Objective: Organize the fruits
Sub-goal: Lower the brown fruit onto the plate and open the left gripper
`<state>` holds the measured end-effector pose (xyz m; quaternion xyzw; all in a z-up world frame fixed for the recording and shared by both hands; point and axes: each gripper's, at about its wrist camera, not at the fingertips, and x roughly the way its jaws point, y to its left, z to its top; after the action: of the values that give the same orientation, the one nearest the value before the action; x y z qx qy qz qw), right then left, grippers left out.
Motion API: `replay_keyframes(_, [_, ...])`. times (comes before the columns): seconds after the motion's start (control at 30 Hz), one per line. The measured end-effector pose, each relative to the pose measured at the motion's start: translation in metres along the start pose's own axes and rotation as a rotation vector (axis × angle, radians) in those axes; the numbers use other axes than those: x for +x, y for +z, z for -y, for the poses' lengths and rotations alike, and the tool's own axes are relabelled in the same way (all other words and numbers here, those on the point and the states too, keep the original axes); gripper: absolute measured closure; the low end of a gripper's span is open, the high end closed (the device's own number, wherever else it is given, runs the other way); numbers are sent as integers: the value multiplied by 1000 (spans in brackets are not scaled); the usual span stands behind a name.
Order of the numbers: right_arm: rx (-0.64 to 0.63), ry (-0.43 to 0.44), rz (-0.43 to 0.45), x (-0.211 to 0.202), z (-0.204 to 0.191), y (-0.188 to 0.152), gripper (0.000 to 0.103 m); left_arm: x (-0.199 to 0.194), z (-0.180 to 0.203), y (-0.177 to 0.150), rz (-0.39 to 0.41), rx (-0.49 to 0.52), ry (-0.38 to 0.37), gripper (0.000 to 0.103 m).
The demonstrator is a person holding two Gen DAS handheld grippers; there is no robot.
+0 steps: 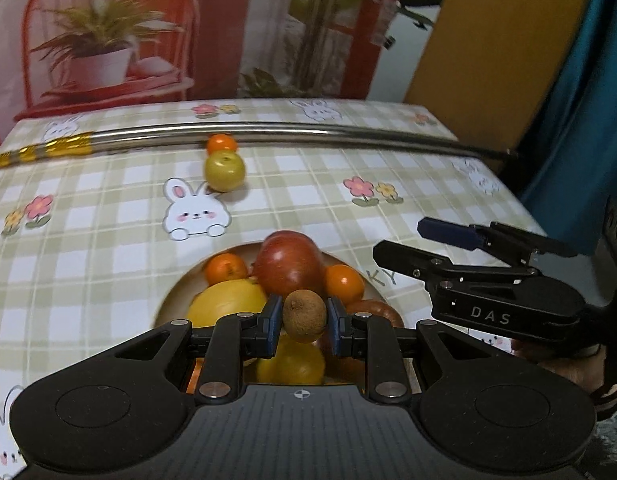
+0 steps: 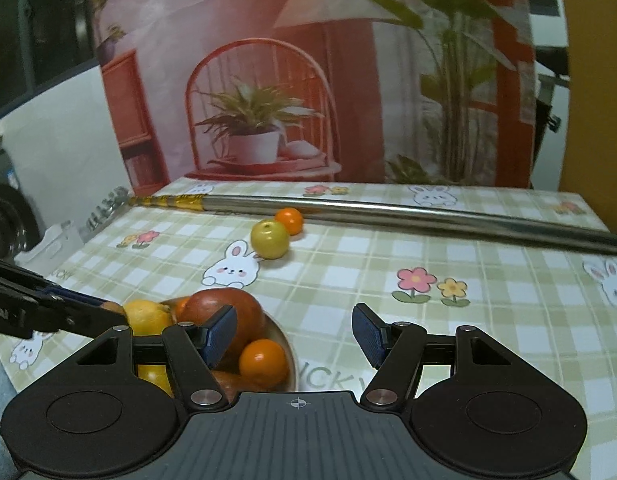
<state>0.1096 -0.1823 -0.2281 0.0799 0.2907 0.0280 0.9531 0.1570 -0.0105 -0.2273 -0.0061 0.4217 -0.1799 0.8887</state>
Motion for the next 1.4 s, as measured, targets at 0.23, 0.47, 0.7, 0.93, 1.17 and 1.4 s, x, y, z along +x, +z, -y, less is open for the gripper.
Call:
replay_keyframes(0.23, [65, 0, 24, -2, 18, -8, 43, 24, 17, 3, -36, 67, 44, 78])
replay_keyframes(0.47, [116, -1, 21, 0, 32, -18, 43, 31, 20, 1, -46, 83, 96, 77])
replay_keyframes(0.7, [134, 6, 17, 3, 34, -21, 42, 31, 19, -1, -53, 69, 110, 77])
replay_keyframes(0.93, [131, 9, 14, 3, 33, -21, 42, 32, 19, -1, -54, 67, 108, 77])
replay_keyframes(1.17, [120, 13, 7, 5, 28, -21, 42, 32, 19, -1, -53, 66, 108, 77])
replay_keyframes(1.4, [127, 14, 2, 6, 28, -22, 42, 32, 18, -1, -53, 62, 106, 77])
